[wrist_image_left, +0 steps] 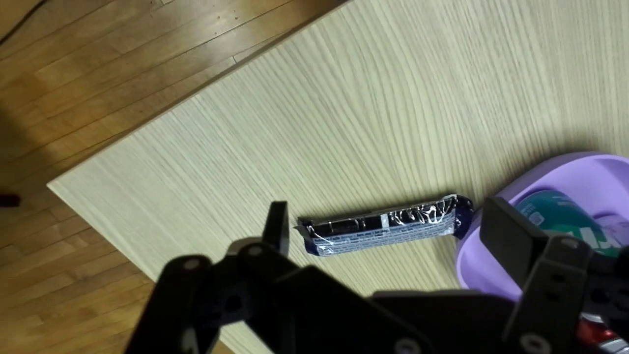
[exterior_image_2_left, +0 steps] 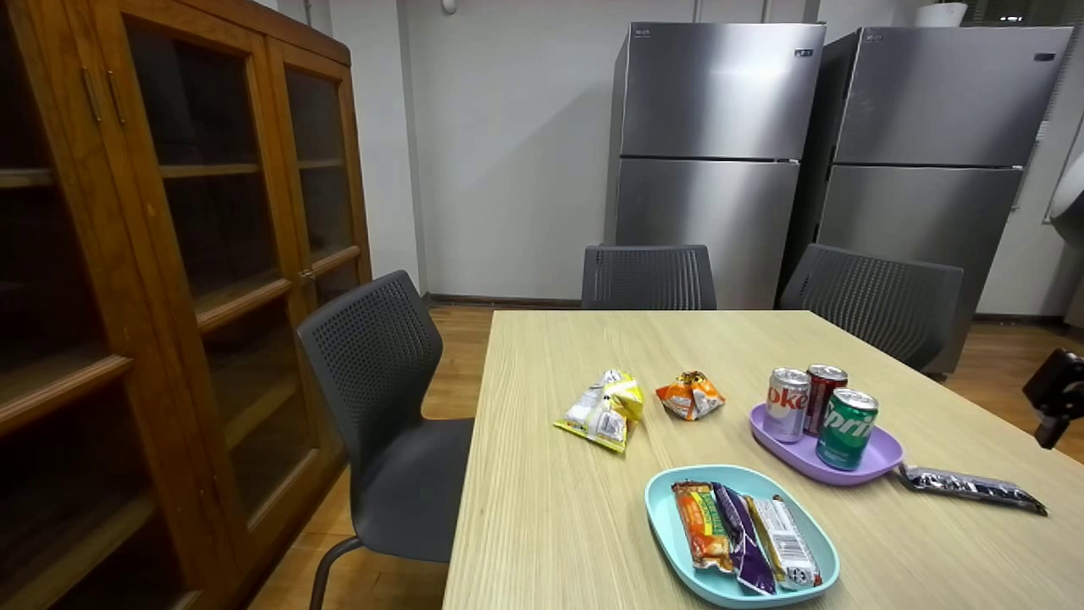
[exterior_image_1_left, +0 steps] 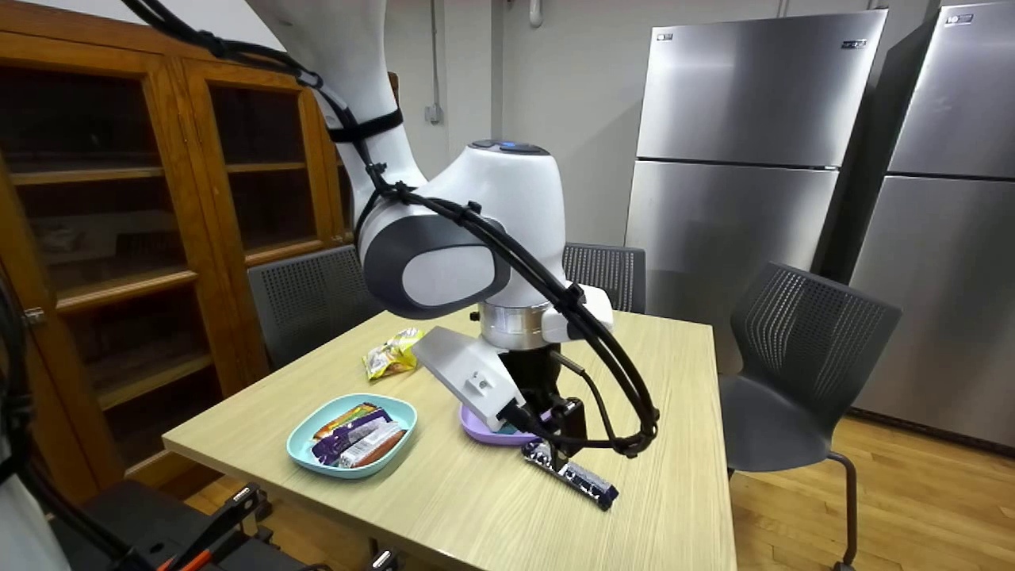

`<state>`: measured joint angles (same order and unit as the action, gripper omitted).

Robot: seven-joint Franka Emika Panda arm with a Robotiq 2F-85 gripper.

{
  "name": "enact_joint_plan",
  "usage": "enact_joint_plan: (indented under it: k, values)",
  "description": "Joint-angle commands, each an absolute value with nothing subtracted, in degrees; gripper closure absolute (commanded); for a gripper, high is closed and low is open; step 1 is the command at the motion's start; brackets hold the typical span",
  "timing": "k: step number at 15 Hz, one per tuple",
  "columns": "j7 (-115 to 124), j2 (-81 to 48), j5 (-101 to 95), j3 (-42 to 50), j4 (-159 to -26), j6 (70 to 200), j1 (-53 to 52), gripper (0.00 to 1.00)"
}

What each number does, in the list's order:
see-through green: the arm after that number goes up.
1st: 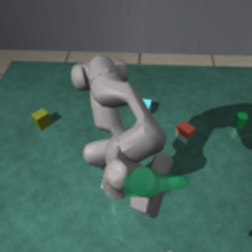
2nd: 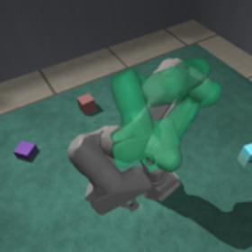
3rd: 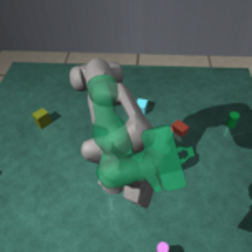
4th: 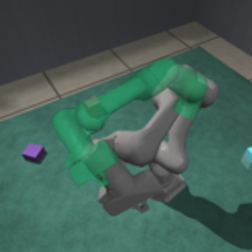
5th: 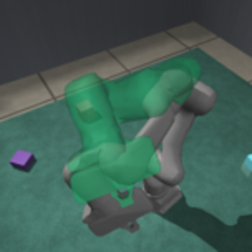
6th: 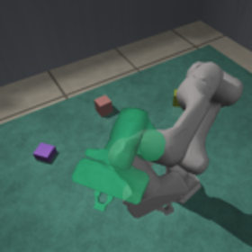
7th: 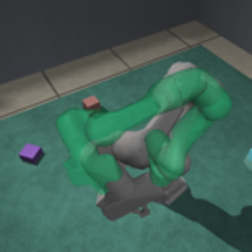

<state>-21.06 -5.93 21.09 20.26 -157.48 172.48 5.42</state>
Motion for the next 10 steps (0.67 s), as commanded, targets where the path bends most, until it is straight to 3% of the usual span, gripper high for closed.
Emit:
enact_joint_plan:
  k: [1, 10]
  values:
    - [-19.7, -10.5, 26.4, 19.2, -153.1, 171.8, 6.6, 0.0]
    - [-8.8, -24.9, 36.1, 18.3, -141.2, 170.7, 5.7, 0.0]
